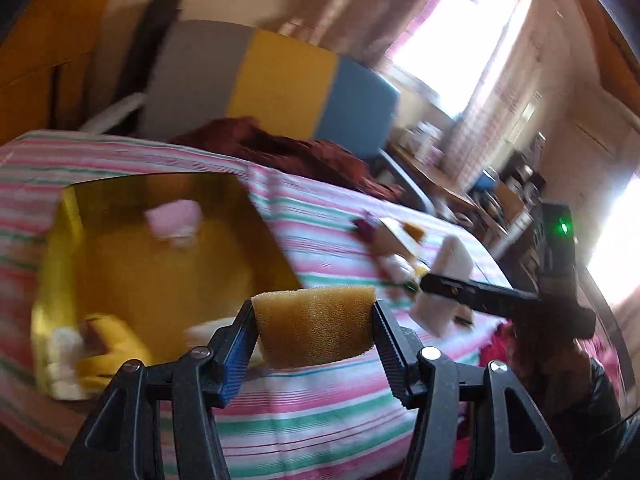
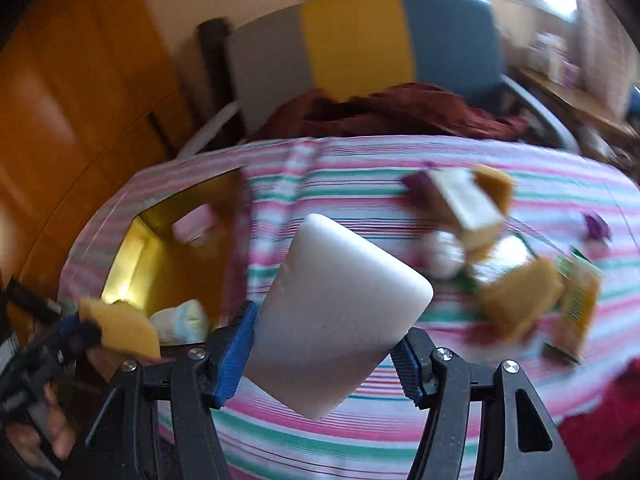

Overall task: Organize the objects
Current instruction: 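Carry the sponge into the tray with the left gripper while the right gripper lowers the foam block in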

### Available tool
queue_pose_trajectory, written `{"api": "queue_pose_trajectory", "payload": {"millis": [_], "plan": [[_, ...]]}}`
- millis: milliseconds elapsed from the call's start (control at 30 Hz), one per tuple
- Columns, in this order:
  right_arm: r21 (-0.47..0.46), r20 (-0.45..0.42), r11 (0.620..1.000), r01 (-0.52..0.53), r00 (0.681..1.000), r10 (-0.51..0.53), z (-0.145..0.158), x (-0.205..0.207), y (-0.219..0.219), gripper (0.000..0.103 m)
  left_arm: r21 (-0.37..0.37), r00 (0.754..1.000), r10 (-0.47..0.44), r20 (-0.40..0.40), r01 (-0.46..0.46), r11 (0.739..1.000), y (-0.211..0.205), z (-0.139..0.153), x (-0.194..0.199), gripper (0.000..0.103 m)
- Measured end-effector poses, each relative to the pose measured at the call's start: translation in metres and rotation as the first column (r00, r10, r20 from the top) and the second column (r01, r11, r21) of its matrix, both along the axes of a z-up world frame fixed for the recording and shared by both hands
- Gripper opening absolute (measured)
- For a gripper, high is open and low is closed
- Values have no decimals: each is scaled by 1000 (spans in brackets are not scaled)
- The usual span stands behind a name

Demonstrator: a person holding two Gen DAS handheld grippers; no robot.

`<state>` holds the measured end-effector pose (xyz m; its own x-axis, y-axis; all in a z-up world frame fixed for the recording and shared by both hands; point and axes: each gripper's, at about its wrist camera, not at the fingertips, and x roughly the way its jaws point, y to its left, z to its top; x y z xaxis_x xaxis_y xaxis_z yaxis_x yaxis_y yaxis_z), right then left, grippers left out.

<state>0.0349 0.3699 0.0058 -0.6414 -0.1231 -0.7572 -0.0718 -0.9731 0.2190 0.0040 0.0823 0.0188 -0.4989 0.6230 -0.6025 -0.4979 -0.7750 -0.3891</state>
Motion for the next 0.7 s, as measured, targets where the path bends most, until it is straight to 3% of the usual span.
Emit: {"api": "queue_pose_trajectory", "payload": {"millis": [267,367,467,567,633,700], "plan": [[106,11,969,-224,975,224,0,-35,-73,64,27,975,216,49,-217,976,-85,-8,-20,58],[179,33,937,-299,954,298,-3,-48,-98,64,45,967,240,82,-244,969,-98,-15,-24,57],[292,35,900,-324,944,328,-3,-64,-120,64,25,975,211,68,-213,977,-90,-16,-24,57],[341,47,866,-366,927,373,-3,-83,-138,65,-79,987,159,25,-156,985,-69,-18,-21,58],[412,96,809,-419,903,418,-14,-96,-158,65,-170,992,124,29,-117,979,-55,-26,-23,58],[463,153,754,-466,880,449,-27,-105,-174,65,-213,993,103,65,-87,973,-46,-36,-27,58]]}}
